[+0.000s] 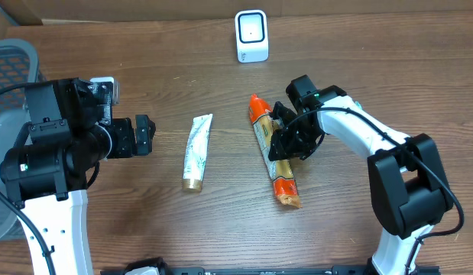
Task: Scan the item barcode
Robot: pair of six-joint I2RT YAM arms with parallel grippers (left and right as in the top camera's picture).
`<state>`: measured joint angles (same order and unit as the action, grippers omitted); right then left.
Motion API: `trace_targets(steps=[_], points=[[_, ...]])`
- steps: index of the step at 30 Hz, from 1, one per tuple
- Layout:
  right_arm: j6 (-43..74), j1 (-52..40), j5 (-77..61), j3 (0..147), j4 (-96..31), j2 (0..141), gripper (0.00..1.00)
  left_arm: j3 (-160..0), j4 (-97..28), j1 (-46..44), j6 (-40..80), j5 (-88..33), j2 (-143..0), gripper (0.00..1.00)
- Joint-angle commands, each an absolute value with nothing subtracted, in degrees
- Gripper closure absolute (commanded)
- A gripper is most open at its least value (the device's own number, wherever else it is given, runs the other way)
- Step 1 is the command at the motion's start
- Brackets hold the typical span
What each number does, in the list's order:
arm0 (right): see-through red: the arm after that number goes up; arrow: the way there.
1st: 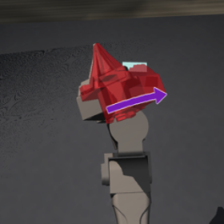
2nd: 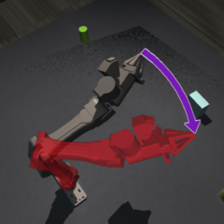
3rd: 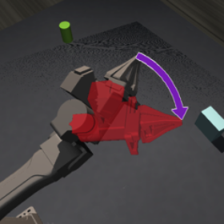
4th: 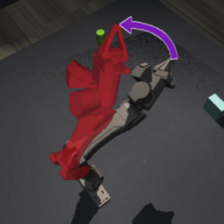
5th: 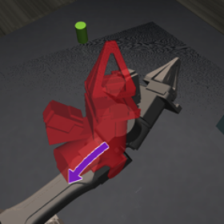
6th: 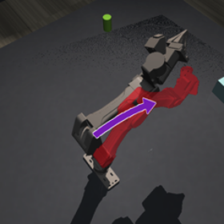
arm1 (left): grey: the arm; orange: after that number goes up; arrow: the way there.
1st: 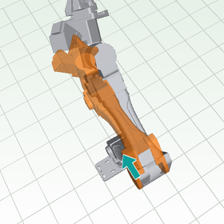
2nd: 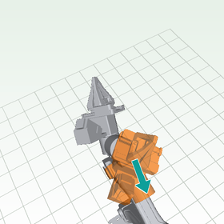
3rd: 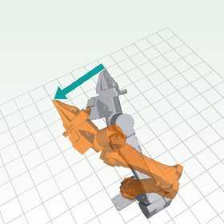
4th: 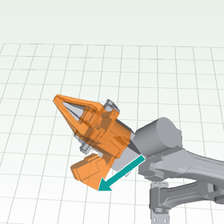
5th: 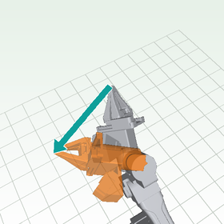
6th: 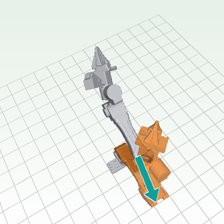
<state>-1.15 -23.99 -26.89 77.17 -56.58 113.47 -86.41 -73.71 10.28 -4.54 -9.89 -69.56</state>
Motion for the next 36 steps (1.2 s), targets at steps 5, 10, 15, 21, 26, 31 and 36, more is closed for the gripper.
trace_targets(steps=[5,10,15,21,26,31,36], points=[[2.0,-28.5,-14.2,77.0,-57.6,115.7,0.63,-87.4,-73.5,10.6,-5.2,-10.5,-69.8,0.00],[5.0,-29.2,-10.1,80.8,-60.1,115.0,0.88,-87.4,-73.5,10.6,-5.2,-10.5,-69.8,0.00],[6.0,-29.1,-10.6,84.5,-62.2,113.1,0.96,-87.4,-73.5,10.6,-5.2,-10.5,-69.8,0.00],[6.0,-28.7,-19.1,87.3,-65.8,109.3,0.96,-87.4,-73.5,10.6,-5.2,-10.5,-69.8,0.01],[5.4,-25.6,-32.0,87.2,-64.7,107.7,0.96,-87.4,-73.5,10.6,-5.2,-10.5,-69.8,0.01],[4.0,-21.1,-40.6,84.1,-61.3,107.9,0.96,-87.4,-73.5,10.6,-5.2,-10.5,-69.8,0.00],[4.1,-17.9,-41.2,77.9,-56.1,108.6,0.96,-87.4,-73.5,10.6,-5.2,-10.5,-69.8,0.00]])
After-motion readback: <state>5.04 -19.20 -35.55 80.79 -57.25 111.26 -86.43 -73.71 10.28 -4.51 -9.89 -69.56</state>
